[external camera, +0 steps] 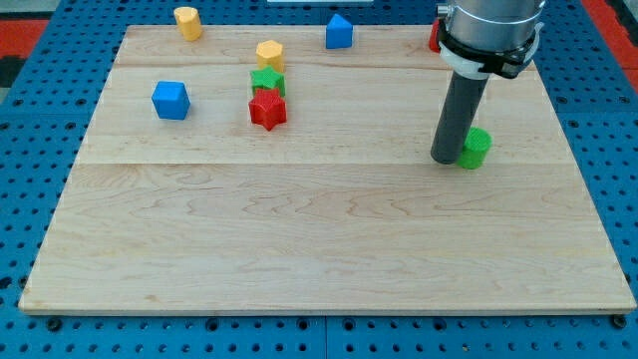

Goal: Move the red star parallel to the blue cube

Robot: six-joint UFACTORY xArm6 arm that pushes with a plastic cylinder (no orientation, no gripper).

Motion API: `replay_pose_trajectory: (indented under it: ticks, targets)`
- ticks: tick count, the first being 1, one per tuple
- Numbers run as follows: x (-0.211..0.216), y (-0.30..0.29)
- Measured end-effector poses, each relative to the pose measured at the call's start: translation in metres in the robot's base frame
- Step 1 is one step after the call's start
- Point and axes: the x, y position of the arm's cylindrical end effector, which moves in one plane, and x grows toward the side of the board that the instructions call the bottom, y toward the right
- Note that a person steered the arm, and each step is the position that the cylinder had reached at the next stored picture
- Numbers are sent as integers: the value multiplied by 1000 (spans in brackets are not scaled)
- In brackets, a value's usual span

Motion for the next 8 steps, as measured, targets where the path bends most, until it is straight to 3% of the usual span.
replay_pose_trajectory:
  ticks: [1, 3, 4, 7, 8]
  targets:
    - [0, -1]
    - [-71, -43]
    - [-83, -93]
    - [-87, -190]
    - [-47, -261]
